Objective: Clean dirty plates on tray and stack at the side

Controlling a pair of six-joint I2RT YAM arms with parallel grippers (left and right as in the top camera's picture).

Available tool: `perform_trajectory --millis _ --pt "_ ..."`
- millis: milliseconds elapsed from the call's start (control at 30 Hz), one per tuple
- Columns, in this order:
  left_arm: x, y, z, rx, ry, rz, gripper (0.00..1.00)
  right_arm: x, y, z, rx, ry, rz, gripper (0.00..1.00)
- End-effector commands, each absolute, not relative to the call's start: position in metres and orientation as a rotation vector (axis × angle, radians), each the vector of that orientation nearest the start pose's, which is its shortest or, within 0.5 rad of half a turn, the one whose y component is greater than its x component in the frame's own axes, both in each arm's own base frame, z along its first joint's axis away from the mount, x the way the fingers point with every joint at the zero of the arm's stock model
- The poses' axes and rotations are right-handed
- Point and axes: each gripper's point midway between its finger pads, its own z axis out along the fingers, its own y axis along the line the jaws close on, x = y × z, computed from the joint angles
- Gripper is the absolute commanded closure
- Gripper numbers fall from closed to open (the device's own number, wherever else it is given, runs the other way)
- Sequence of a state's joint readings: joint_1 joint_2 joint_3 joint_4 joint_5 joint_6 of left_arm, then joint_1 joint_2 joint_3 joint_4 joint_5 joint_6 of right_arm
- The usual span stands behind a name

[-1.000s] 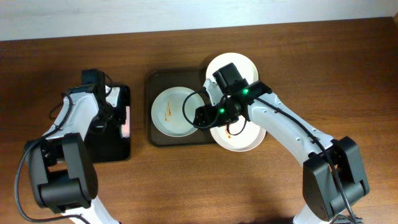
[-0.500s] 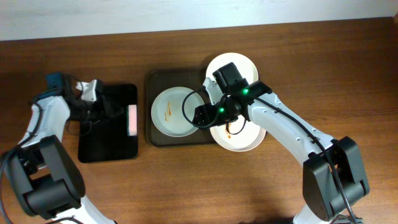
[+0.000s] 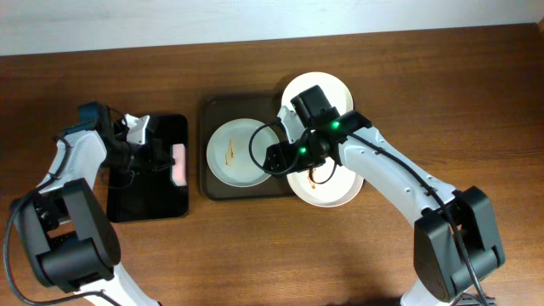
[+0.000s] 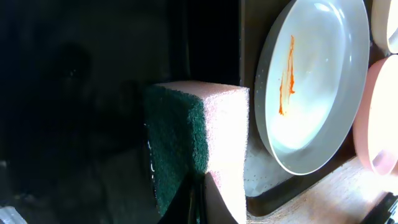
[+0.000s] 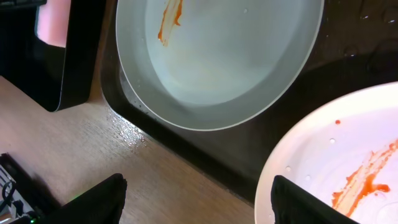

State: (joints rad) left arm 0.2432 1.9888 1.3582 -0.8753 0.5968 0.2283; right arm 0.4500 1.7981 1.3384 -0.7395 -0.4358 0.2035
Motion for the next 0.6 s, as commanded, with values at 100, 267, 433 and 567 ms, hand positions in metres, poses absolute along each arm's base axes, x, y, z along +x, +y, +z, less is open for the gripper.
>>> perform_trajectory --millis 100,267,433,567 --pt "0.398 0.040 0.105 0.014 2.909 -0.367 1.00 0.335 0.247 0.107 -0.484 2.780 0.777 0.25" --pt "0.398 0.042 0.121 0.047 2.973 0.214 1.00 0.335 0.247 0.107 -0.484 2.780 0.777 0.24" --pt "0.384 0.026 0.098 0.065 2.814 0.907 1.00 0.335 0.247 0.107 -0.484 2.780 0.777 0.25" --pt "0.377 0.020 0.060 0.061 2.797 0.884 1.00 0.335 0.247 0.107 -0.484 2.780 0.777 0.24"
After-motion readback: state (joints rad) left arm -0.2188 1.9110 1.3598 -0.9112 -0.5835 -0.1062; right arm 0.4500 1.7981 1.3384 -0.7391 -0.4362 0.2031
